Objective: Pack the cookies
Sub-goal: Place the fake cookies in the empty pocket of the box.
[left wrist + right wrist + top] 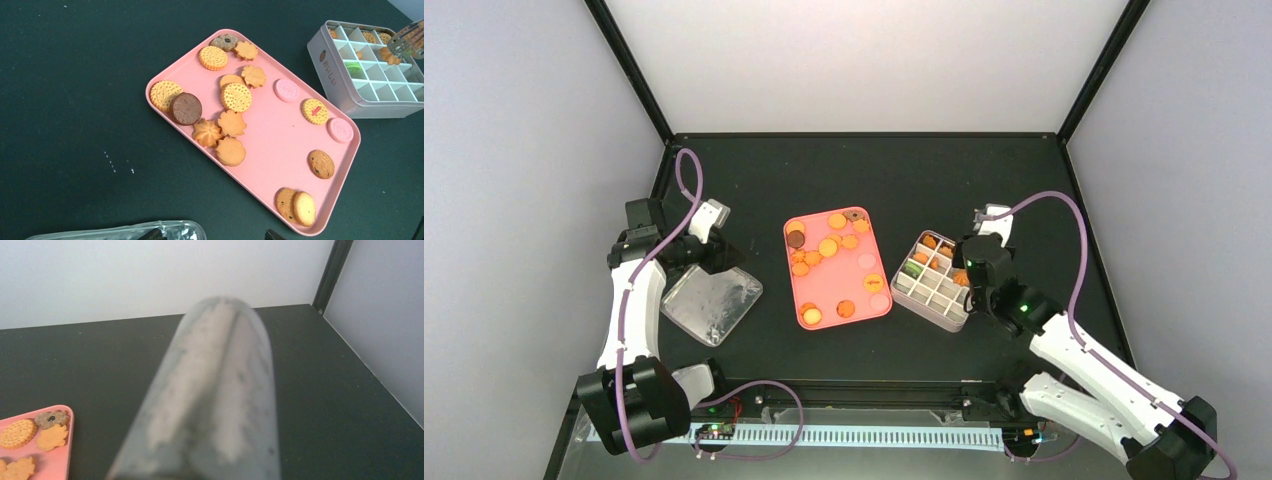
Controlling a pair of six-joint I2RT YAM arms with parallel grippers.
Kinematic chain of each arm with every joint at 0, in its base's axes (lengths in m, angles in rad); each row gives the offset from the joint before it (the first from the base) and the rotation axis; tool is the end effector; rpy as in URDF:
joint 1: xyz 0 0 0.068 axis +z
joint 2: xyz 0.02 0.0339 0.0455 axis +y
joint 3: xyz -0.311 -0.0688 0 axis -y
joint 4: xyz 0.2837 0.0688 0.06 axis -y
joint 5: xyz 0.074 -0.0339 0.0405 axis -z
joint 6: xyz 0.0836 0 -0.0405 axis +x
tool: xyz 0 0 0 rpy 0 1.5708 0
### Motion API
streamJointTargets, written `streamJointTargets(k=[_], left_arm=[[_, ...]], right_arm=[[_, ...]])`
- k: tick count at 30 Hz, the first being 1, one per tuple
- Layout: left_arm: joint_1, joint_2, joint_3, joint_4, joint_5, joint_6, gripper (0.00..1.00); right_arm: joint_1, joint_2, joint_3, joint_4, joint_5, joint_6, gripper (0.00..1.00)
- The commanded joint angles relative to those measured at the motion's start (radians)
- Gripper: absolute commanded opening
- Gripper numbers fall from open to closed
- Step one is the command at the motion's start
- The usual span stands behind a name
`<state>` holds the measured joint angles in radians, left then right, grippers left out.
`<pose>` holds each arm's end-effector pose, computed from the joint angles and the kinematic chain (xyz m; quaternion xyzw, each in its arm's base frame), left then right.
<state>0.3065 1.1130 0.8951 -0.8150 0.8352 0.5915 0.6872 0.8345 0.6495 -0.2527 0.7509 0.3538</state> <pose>0.2467 0.0131 0.2780 0.2318 0.8570 -0.2468 0.3885 0.2089 0.0976 0.2935 0.0638 0.8068 -0.0201 0.5871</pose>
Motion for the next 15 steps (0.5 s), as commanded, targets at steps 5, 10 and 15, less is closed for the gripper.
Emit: streamJointTargets(k=[5,10,15], left_arm=[[0.009,0.004,0.046,-0.001,0.036,0.018,0.53],[0.008,0.003,0.048,-0.006,0.044,0.017,0.53],[0.008,0.002,0.053,-0.011,0.039,0.021,0.53]], right_arm=[[-0.036,-0.042,0.010,-0.059,0.036,0.066,0.32],[-0.064,-0.054,-0.033,-0.016,-0.015,0.080,0.33],[-0.101,-0.055,-0.061,0.030,-0.064,0.077,0.33]])
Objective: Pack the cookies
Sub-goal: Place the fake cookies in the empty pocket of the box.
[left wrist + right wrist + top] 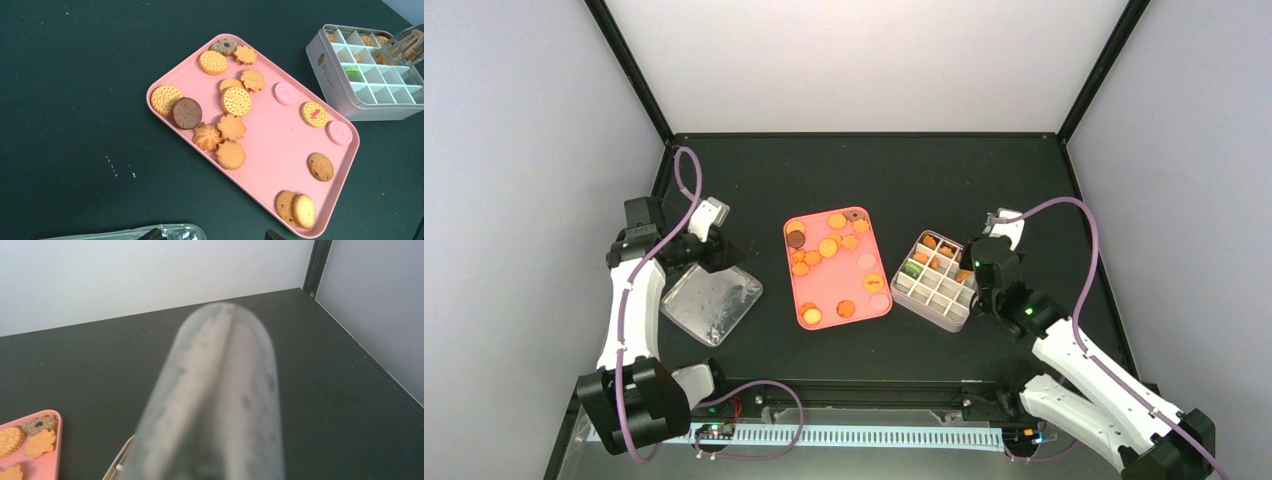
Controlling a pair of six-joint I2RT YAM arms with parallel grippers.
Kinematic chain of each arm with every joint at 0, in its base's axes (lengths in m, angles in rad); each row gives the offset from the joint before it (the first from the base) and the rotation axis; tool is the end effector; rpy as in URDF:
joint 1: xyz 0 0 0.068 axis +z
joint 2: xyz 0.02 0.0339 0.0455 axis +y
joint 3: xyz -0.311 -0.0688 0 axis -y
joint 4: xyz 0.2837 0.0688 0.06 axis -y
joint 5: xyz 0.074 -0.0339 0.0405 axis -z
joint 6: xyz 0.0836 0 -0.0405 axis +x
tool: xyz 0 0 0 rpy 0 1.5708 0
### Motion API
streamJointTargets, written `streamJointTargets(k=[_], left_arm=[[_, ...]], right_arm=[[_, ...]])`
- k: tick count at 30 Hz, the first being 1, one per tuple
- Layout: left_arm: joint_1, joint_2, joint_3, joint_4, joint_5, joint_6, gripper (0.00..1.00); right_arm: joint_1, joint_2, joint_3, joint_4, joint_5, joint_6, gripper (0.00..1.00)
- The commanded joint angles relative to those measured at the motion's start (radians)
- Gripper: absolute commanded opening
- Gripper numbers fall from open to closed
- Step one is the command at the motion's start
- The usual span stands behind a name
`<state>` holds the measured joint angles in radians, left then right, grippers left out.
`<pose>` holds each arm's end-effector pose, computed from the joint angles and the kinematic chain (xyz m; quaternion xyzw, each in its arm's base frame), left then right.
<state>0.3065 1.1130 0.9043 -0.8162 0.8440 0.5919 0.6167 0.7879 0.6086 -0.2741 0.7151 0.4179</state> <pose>0.2475 0.0128 0.2817 0.2342 0.8539 -0.2485 0.3928 0.2061 0.0789 0.2823 0.1058 0.8088 -0.0124 0.5783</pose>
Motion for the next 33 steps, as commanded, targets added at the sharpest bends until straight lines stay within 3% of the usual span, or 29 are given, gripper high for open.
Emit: streamJointTargets(k=[1,13,33], left_arm=[[0.008,0.002,0.045,-0.009,0.030,0.019,0.53],[0.008,0.008,0.029,-0.004,0.029,0.022,0.53],[0.008,0.005,0.030,-0.006,0.025,0.021,0.53]], right_arm=[[-0.041,-0.007,-0.024,0.058,-0.040,0.013,0.33],[-0.052,-0.010,0.039,0.108,-0.144,-0.046,0.32],[-0.052,0.050,0.095,0.133,-0.150,-0.105,0.32]])
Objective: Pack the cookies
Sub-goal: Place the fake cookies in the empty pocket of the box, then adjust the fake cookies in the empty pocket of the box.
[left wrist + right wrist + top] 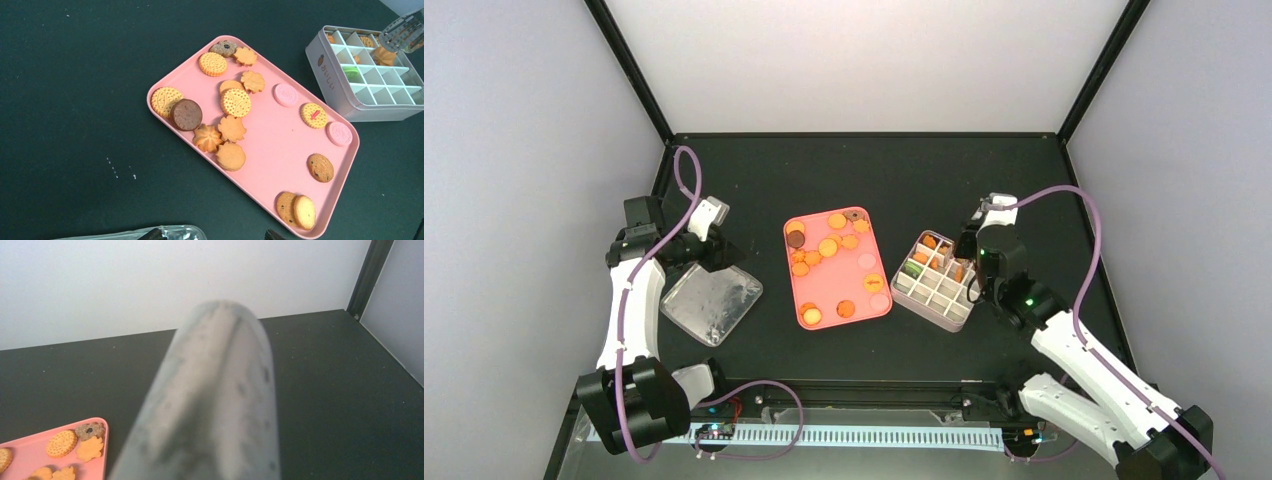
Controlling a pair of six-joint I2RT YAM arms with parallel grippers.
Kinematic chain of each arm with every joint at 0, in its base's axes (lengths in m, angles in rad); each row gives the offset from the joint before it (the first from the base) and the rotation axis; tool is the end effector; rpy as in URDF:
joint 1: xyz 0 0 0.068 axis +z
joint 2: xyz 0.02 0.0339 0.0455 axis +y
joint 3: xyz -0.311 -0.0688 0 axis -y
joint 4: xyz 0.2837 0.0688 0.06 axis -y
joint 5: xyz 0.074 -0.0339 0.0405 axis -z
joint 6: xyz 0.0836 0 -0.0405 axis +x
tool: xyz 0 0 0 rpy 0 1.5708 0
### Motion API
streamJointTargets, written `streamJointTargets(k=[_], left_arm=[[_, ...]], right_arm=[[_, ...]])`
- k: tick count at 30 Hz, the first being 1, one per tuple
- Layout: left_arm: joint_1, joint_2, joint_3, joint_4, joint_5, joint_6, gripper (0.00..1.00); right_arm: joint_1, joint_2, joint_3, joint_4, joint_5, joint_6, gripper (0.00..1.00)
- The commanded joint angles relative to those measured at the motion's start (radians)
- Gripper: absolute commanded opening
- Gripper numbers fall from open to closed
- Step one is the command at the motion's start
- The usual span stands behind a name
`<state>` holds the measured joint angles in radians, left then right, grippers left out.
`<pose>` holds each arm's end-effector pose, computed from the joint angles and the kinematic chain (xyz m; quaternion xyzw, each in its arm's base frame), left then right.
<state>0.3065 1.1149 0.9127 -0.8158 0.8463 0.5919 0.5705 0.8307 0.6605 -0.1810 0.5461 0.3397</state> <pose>0.2487 0.0130 0.2844 0.2357 0.8523 -0.2478 0.3957 0.2226 0.0912 0.3042 0.0625 0.8019 0.0438 0.5925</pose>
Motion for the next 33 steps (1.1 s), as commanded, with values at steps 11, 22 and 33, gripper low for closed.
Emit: streamJointTargets(k=[11,22,33], left_arm=[[0.008,0.003,0.020,-0.011,0.024,0.029,0.53],[0.009,0.002,0.021,-0.015,0.024,0.032,0.52],[0.008,-0.001,0.029,-0.019,0.017,0.028,0.52]], right_arm=[[-0.006,0.010,0.021,0.004,0.092,-0.038,0.32],[-0.006,0.044,-0.001,0.031,0.081,-0.035,0.32],[-0.006,0.075,0.010,0.064,-0.045,-0.030,0.29]])
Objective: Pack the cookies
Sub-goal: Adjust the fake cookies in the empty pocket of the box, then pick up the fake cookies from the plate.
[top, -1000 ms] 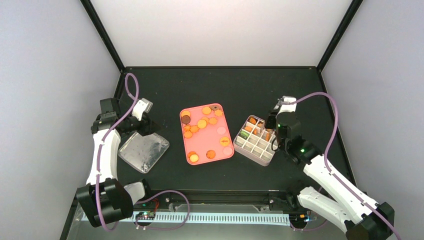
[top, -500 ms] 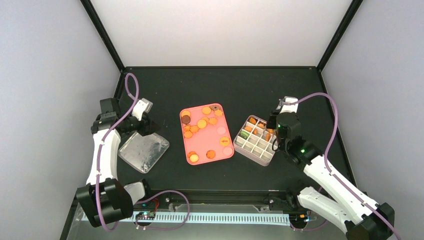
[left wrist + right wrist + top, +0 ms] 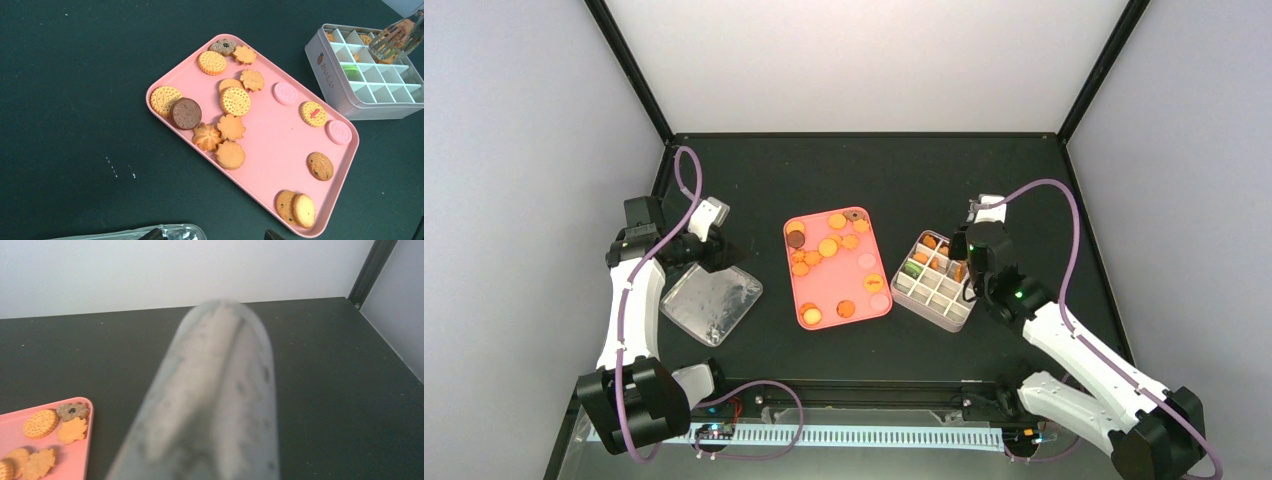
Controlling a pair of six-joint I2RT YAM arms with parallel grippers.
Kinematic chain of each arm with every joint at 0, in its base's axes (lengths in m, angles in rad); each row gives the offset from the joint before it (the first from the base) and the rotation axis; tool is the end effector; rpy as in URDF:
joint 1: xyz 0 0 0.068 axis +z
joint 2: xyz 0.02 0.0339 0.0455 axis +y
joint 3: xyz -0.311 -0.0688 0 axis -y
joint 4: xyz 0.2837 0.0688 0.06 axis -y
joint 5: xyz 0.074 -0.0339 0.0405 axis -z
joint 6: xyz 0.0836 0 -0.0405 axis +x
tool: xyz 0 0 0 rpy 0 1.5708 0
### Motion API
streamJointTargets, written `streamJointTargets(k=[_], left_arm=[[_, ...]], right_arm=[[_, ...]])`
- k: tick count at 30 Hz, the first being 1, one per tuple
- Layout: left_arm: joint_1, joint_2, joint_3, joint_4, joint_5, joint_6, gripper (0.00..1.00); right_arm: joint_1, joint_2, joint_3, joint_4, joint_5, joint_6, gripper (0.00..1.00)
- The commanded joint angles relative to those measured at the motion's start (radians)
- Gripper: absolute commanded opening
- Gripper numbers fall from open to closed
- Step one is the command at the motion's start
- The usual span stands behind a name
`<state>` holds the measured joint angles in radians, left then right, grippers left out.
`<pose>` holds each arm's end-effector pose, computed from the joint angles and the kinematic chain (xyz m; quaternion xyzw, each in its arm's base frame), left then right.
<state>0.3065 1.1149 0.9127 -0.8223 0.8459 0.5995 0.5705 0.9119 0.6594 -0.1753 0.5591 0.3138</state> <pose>0.2480 0.0128 0.2839 0.2377 0.8525 -0.2477 0.3942 0.2353 0.0983 0.2865 0.0445 0.8209 0.0127 0.5692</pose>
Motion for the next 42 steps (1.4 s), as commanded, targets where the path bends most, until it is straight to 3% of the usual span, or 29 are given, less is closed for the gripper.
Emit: streamJointTargets(k=[1,13,17,26,32,36,42], left_arm=[[0.008,-0.001,0.030,-0.011,0.019,0.020,0.52],[0.009,0.000,0.034,-0.007,0.025,0.018,0.52],[0.008,0.002,0.035,-0.009,0.018,0.012,0.52],[0.008,0.002,0.044,-0.016,0.006,-0.001,0.52],[0.011,-0.008,0.054,-0.045,-0.011,0.021,0.52],[0.014,-0.012,0.047,-0.047,-0.015,0.028,0.52],[0.019,-0.022,0.039,-0.055,-0.016,0.048,0.52]], right_arm=[[-0.005,-0.011,0.008,0.065,-0.077,-0.006,0.29],[0.001,-0.054,0.023,0.095,-0.173,-0.044,0.29],[0.060,-0.029,0.068,0.114,-0.207,-0.039,0.30],[0.343,0.280,0.241,0.205,-0.146,-0.081,0.31],[0.418,0.460,0.354,0.257,-0.205,-0.071,0.31],[0.473,0.560,0.447,0.233,-0.143,-0.101,0.31],[0.498,0.590,0.463,0.259,-0.196,-0.101,0.31]])
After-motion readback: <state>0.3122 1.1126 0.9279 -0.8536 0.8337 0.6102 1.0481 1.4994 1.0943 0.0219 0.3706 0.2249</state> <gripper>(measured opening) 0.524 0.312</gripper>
